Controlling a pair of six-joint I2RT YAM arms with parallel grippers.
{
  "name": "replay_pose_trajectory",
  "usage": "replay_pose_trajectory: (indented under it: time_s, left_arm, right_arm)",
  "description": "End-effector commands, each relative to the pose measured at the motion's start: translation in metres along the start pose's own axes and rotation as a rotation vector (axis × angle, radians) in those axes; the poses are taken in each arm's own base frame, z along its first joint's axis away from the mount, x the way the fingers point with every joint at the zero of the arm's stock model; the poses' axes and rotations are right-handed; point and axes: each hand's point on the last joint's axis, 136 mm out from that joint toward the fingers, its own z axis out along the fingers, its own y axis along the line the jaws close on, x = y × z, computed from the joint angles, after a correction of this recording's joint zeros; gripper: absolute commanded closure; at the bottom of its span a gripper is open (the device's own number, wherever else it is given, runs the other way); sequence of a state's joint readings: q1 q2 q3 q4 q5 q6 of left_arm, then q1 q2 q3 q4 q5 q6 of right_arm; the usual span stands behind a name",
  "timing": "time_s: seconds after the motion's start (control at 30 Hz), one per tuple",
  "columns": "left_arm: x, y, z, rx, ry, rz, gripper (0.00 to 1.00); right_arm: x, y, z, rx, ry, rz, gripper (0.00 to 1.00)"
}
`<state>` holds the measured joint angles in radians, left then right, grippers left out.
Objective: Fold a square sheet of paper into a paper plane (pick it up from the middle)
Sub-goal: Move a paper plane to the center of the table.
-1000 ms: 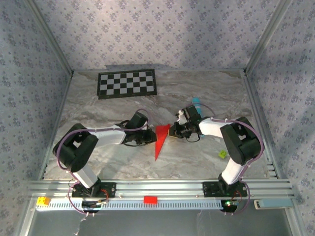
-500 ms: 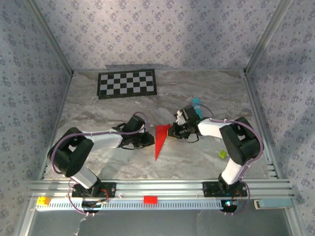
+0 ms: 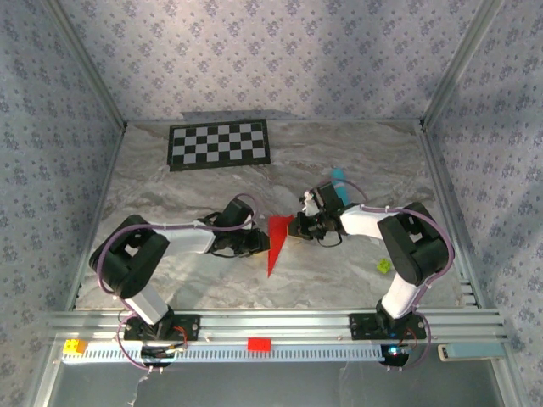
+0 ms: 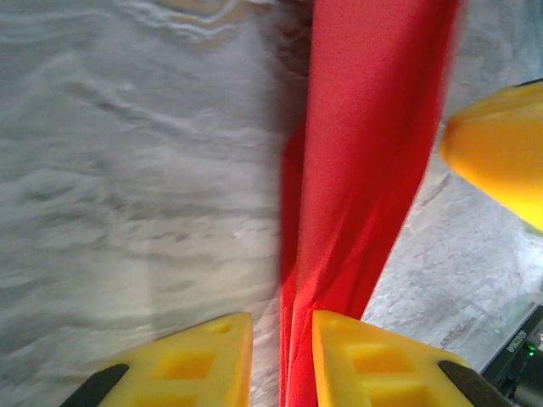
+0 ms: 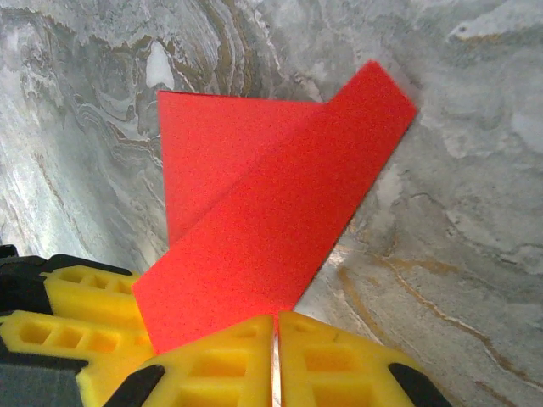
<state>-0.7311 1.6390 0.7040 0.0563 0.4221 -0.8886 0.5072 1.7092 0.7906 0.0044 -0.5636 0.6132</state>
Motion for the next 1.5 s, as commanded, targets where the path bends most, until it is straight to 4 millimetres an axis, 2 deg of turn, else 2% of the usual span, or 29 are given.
replay_pose_trajectory:
  time_s: [0.0, 0.67, 1.03, 1.2, 1.37, 1.47]
  left_arm:
    - [0.001, -0.011, 0.003, 0.058, 0.006, 0.021, 0.74]
    - [0.006, -0.018, 0.017, 0.102, 0.055, 0.022, 0.73]
    - [0.004, -0.024, 0.020, 0.135, 0.060, 0.025, 0.82]
    - [0.003, -0.027, 0.019, 0.146, 0.055, 0.020, 0.93]
    - [-0.001, -0.031, 0.008, 0.131, 0.020, 0.026, 0.98]
    - [-0.006, -0.023, -0.005, 0.044, -0.020, 0.026, 0.99]
  right_arm:
    - [0.009, -0.006, 0.006, 0.011, 0.021, 0.013, 0.90]
    - [0.019, -0.008, 0.015, -0.002, 0.047, 0.053, 0.90]
    - [0.021, -0.010, 0.016, -0.003, 0.048, 0.061, 0.90]
    - [0.022, -0.010, 0.015, -0.008, 0.049, 0.064, 0.90]
    - [0.018, -0.008, 0.008, -0.009, 0.027, 0.062, 0.90]
    - [0.012, -0.006, 0.000, -0.008, 0.001, 0.057, 0.89]
